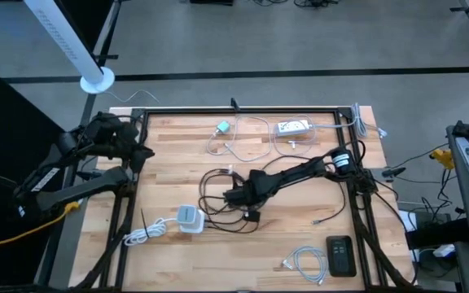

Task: Plug in charger cables
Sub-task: Adjust the charger cables

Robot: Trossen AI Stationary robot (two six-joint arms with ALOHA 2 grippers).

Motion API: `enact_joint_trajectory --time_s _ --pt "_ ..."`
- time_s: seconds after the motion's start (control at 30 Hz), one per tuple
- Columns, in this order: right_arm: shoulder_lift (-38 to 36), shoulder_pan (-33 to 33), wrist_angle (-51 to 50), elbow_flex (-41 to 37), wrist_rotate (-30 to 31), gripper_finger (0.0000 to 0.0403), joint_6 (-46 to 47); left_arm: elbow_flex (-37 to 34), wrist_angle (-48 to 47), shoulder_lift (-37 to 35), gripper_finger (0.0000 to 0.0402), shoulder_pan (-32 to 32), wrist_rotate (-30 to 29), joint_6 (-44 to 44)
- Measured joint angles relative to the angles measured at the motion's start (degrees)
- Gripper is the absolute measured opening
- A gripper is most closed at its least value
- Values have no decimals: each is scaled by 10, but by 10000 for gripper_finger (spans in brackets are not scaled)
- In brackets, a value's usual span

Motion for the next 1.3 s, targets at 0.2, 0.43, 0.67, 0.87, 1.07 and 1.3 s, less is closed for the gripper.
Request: enact_joint_trajectory --time_s 0.2,0.43,0.67,0.87,1.07,1.3 --pt "6 -8 209 11 -12 0 -36 0 25 13 66 0 -1 -23" --pt "-34 -5 237 69 -56 0 -107 -1 57 43 66 0 0 -34" --pt "-149 -19 47 74 -7 0 -109 -1 79 68 66 -2 -2 -25" --pt "-232 -20 -108 55 -9 0 -96 -1 103 92 66 -2 -4 -4" --pt "-269 -27 -9 -57 20 0 -107 -2 158 120 66 -3 -4 4" --pt "-223 -84 358 -254 24 0 -84 -3 199 157 66 -4 -4 27"
